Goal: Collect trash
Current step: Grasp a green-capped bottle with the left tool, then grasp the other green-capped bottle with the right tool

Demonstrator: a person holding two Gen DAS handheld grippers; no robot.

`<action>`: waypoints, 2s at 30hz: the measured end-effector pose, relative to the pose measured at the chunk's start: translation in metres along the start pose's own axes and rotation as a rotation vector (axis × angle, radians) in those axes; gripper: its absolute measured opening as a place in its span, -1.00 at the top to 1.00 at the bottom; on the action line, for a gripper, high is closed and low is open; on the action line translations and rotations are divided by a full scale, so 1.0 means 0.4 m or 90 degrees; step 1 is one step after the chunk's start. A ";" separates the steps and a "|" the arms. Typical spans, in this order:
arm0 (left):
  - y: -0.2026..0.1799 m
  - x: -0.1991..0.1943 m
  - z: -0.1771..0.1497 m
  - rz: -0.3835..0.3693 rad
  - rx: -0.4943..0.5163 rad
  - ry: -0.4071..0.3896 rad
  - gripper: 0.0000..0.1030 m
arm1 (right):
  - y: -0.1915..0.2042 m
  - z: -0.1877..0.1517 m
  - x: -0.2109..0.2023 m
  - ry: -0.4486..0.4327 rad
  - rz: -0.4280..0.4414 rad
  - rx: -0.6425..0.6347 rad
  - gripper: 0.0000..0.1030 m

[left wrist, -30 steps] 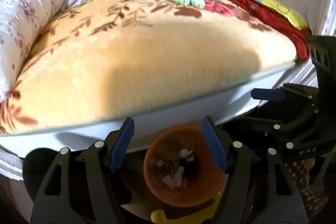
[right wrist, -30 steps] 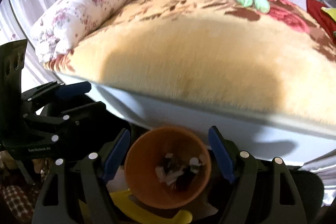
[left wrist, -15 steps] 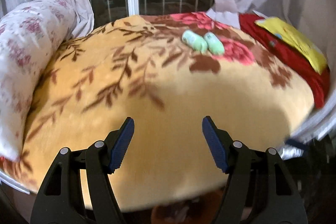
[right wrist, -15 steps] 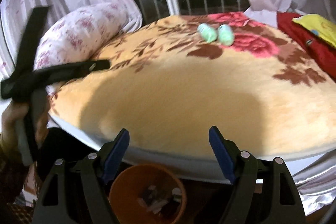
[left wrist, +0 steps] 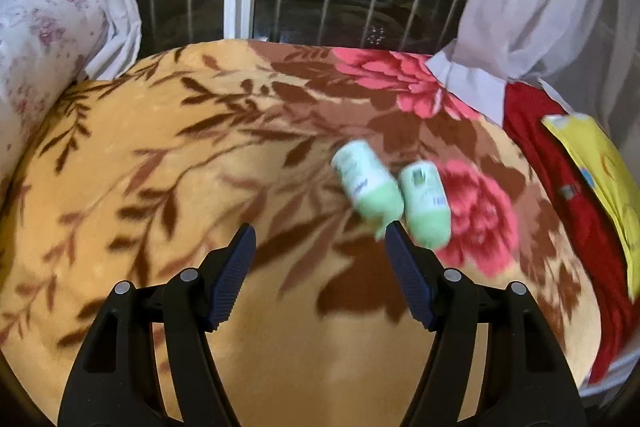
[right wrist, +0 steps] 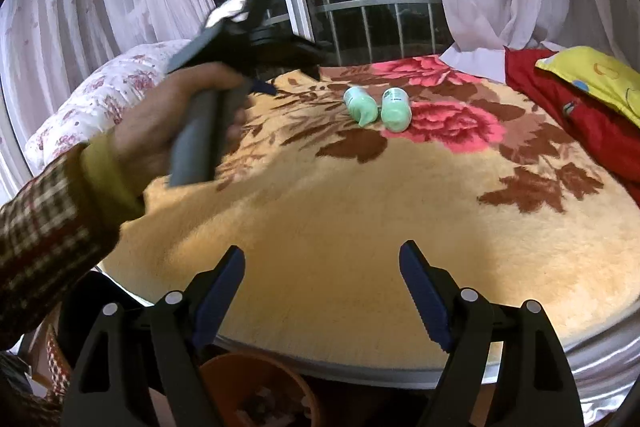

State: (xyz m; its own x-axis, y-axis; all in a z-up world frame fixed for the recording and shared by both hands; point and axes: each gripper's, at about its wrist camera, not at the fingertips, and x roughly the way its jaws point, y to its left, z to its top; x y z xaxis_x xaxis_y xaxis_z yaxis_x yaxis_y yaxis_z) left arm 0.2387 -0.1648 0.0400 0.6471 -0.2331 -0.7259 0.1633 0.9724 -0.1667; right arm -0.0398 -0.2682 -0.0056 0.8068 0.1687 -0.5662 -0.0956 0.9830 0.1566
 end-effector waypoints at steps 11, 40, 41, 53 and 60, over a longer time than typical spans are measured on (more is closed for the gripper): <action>-0.038 0.180 0.104 0.018 -0.077 0.049 -0.28 | -0.044 -0.019 0.035 0.011 0.017 0.025 -0.53; -0.034 0.201 0.056 -0.024 -0.047 0.028 0.01 | -0.074 -0.008 0.036 0.000 0.004 0.042 -0.56; -0.028 0.177 0.045 -0.030 -0.041 0.025 0.01 | -0.072 -0.001 0.036 -0.001 0.003 0.042 -0.56; 0.067 0.033 -0.037 -0.048 -0.037 -0.027 0.04 | -0.007 0.035 0.028 -0.019 -0.017 0.002 -0.56; 0.114 -0.038 -0.070 -0.052 -0.022 -0.054 0.04 | -0.003 0.052 0.048 -0.015 -0.011 -0.009 -0.56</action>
State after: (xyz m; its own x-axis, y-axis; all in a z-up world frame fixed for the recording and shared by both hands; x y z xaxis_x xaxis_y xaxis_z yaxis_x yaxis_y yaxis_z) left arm 0.2155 -0.1168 0.0247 0.6934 -0.3097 -0.6506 0.1926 0.9497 -0.2468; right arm -0.0122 -0.2675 0.0002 0.8223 0.1494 -0.5490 -0.0890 0.9868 0.1353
